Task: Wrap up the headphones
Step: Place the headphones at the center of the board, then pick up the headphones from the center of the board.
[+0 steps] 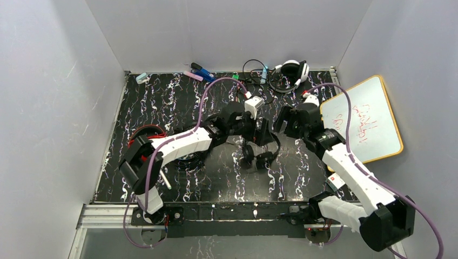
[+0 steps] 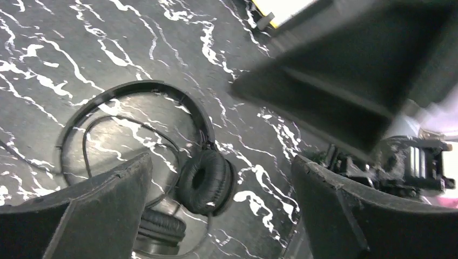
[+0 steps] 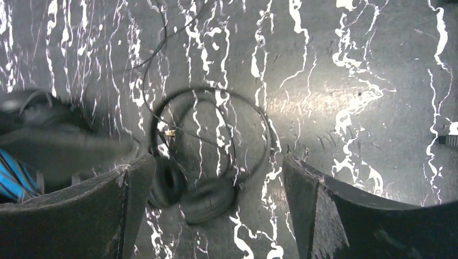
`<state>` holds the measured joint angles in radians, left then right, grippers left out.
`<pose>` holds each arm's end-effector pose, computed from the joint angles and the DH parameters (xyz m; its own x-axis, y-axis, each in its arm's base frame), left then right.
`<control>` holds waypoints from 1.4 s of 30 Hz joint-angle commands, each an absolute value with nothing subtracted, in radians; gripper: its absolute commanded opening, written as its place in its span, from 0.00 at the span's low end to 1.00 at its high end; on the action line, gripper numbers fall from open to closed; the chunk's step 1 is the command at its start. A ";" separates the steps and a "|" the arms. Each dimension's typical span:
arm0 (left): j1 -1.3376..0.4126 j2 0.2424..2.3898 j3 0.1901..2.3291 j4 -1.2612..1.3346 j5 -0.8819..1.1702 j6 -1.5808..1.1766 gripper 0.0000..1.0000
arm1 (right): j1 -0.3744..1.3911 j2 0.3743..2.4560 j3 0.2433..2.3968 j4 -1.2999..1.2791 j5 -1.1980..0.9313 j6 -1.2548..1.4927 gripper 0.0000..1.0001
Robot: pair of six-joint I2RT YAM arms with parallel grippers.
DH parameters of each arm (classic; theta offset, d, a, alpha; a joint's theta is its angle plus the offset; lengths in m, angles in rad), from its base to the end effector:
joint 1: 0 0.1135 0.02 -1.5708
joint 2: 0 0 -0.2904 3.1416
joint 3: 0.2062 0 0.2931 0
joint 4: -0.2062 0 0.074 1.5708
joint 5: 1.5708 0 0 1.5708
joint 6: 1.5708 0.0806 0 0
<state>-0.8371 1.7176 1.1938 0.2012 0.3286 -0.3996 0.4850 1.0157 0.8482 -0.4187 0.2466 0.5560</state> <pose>0.3044 -0.3765 0.2616 -0.5488 0.0588 -0.8339 0.7538 0.4660 -0.4632 0.2627 0.1162 0.2875 -0.5593 0.2838 -0.7788 0.0271 0.9453 0.3250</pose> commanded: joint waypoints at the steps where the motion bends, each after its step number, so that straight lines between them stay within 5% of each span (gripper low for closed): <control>1: -0.877 1.592 1.163 0.124 0.150 -0.307 0.98 | 0.358 1.109 0.929 -0.446 0.143 0.585 0.96; 7: -0.877 1.537 1.241 -0.106 0.021 -0.237 0.98 | 0.204 1.187 0.875 -0.341 -0.197 0.576 0.91; 14: -0.876 1.598 1.347 -0.331 -0.361 -0.246 0.99 | 0.204 1.274 0.893 -0.417 -0.132 0.575 0.76; 34: -0.867 1.648 1.422 -0.406 -0.284 -0.148 0.98 | 0.351 1.419 0.774 -0.337 0.119 0.565 0.65; 39: -0.867 1.645 1.417 -0.410 -0.317 -0.141 0.98 | 0.400 1.493 0.814 -0.395 0.259 0.571 0.56; 42: -0.867 1.633 1.411 -0.413 -0.334 -0.141 0.98 | 0.403 1.506 0.827 -0.393 0.277 0.561 0.34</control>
